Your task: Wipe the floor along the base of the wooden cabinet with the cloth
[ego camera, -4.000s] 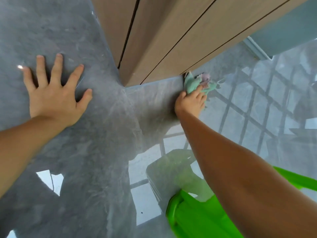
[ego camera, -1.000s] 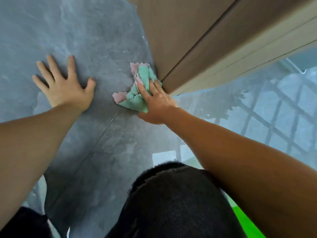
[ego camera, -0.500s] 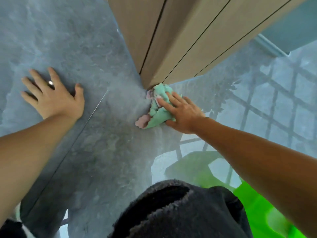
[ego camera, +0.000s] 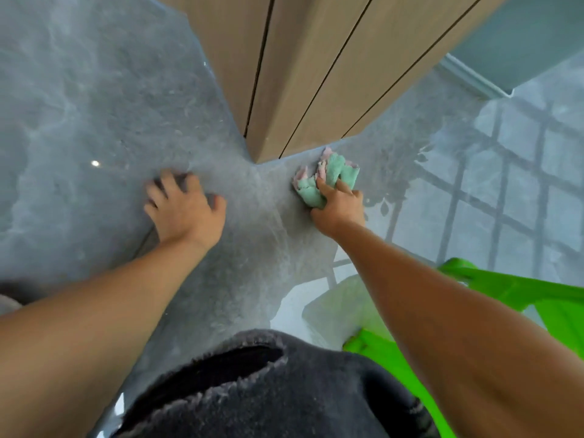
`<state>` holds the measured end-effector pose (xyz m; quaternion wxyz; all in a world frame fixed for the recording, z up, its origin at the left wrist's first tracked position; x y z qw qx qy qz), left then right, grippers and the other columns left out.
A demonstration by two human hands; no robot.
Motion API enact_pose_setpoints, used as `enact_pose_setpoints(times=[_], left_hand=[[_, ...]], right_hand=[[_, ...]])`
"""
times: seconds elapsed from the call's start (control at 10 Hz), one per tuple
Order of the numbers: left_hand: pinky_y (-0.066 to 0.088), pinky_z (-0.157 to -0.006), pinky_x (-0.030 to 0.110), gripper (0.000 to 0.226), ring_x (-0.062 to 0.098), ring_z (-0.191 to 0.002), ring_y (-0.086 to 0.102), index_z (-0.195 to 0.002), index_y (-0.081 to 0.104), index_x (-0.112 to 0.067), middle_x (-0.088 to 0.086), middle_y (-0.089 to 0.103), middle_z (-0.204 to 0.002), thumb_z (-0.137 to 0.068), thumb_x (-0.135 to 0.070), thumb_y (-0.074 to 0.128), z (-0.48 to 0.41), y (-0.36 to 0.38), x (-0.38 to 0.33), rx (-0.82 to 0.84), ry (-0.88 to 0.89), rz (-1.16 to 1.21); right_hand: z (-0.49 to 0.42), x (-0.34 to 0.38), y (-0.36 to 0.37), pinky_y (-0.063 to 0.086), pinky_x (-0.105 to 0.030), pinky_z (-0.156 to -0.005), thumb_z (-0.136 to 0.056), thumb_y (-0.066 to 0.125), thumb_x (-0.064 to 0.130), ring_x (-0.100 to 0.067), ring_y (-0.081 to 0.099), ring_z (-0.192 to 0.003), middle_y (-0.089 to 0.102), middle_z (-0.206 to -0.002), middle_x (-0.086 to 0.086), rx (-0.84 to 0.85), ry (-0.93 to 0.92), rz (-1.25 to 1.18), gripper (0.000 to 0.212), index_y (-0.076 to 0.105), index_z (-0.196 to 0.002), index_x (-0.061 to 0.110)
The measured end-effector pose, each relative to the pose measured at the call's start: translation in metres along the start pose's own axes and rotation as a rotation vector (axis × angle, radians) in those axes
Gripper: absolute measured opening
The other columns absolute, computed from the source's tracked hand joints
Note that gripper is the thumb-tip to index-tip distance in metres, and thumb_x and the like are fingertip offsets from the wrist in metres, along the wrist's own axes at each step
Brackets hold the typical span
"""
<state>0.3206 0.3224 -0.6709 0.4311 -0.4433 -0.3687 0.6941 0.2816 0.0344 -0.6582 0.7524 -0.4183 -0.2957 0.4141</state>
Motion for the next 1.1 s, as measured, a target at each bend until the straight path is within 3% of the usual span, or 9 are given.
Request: enact_pose_setpoints(times=[0.1, 0.2, 0.4, 0.5, 0.6, 0.7, 0.9, 1.0, 1.1], left_hand=[[0.036, -0.108, 0.042, 0.052, 0.038, -0.134, 0.045, -0.138, 0.053, -0.013, 0.018, 0.048, -0.146, -0.095, -0.042, 0.052, 0.047, 0.001, -0.05, 0.281, 0.172, 0.266], [0.045, -0.106, 0.04, 0.054, 0.033, -0.131, 0.055, -0.141, 0.05, -0.014, 0.015, 0.056, -0.143, -0.095, -0.042, 0.056, 0.102, -0.027, -0.069, 0.477, -0.036, 0.559], [0.057, -0.057, 0.028, 0.035, 0.014, -0.085, 0.071, -0.112, 0.061, -0.027, 0.001, 0.074, -0.116, -0.087, -0.052, 0.066, 0.239, -0.137, -0.091, 0.746, -0.39, 0.884], [0.059, -0.071, 0.031, 0.03, 0.018, -0.094, 0.072, -0.108, 0.068, -0.033, -0.007, 0.079, -0.1, -0.085, -0.052, 0.069, 0.324, -0.179, -0.13, 0.981, -0.419, 0.967], [0.057, -0.094, 0.04, 0.051, 0.024, -0.108, 0.069, -0.129, 0.065, -0.022, 0.003, 0.076, -0.117, -0.082, -0.041, 0.073, 0.395, -0.206, -0.182, 1.112, -0.422, 1.055], [0.057, -0.09, 0.038, 0.064, 0.022, -0.106, 0.07, -0.136, 0.061, -0.017, 0.007, 0.073, -0.123, -0.077, -0.037, 0.076, 0.451, -0.22, -0.235, 1.213, -0.38, 1.039], [0.059, -0.077, 0.035, 0.019, 0.02, -0.076, 0.066, -0.108, 0.061, -0.022, 0.002, 0.069, -0.099, -0.092, -0.016, 0.068, 0.503, -0.216, -0.301, 1.223, -0.271, 0.808], [0.056, -0.078, 0.035, 0.019, 0.021, -0.081, 0.066, -0.113, 0.061, -0.024, 0.003, 0.067, -0.103, -0.095, -0.018, 0.063, 0.524, -0.213, -0.317, 1.246, -0.222, 0.693], [0.055, -0.074, 0.033, 0.042, 0.027, -0.096, 0.066, -0.138, 0.053, -0.026, 0.003, 0.064, -0.115, -0.097, -0.02, 0.061, 0.534, -0.223, -0.324, 1.198, -0.126, 0.552]], right_hand=[[0.044, 0.035, 0.004, 0.053, -0.028, -0.08, -0.082, 0.058, 0.011, -0.033, 0.065, -0.099, 0.07, -0.113, -0.014, 0.21, -0.008, -0.389, 0.04, 0.069, -0.118, 0.021], [0.115, 0.057, -0.018, 0.06, -0.033, -0.056, -0.081, 0.051, -0.005, -0.02, 0.07, -0.065, 0.071, -0.082, -0.011, 0.33, 0.141, -0.945, 0.031, 0.073, -0.097, 0.012], [0.27, 0.036, -0.111, 0.057, -0.03, -0.051, -0.087, 0.05, -0.003, -0.017, 0.066, -0.058, 0.066, -0.077, -0.009, 0.44, 0.429, -1.469, 0.022, 0.064, -0.091, 0.014], [0.339, -0.007, -0.18, 0.056, -0.03, -0.056, -0.085, 0.055, 0.0, -0.022, 0.065, -0.069, 0.067, -0.079, -0.009, 0.421, 0.466, -1.51, 0.021, 0.068, -0.092, 0.016], [0.395, -0.061, -0.245, 0.055, -0.027, -0.048, -0.085, 0.058, -0.001, -0.016, 0.065, -0.06, 0.064, -0.078, -0.009, 0.333, 0.505, -1.479, 0.019, 0.063, -0.097, 0.013], [0.436, -0.121, -0.286, 0.057, -0.031, -0.05, -0.086, 0.058, -0.003, -0.02, 0.063, -0.066, 0.06, -0.084, -0.014, 0.239, 0.502, -1.464, 0.017, 0.058, -0.096, 0.012], [0.485, -0.235, -0.287, 0.057, -0.027, -0.051, -0.085, 0.068, 0.003, -0.019, 0.063, -0.06, 0.065, -0.076, -0.011, 0.015, 0.791, -1.485, 0.014, 0.061, -0.094, 0.011], [0.499, -0.282, -0.269, 0.059, -0.044, -0.081, -0.082, 0.071, 0.016, -0.033, 0.068, -0.087, 0.071, -0.098, -0.018, -0.104, 0.951, -1.304, 0.027, 0.067, -0.107, 0.01], [0.523, -0.311, -0.275, 0.052, -0.038, -0.085, -0.081, 0.064, 0.024, -0.027, 0.061, -0.087, 0.064, -0.098, -0.012, -0.14, 1.021, -1.151, 0.043, 0.063, -0.122, 0.011]])
Point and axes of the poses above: each hand's wrist, its own z-axis away from the middle knuckle, its own y-axis out of the palm, x = y × z, the point moved 9 cm from there along -z, towards the middle knuckle
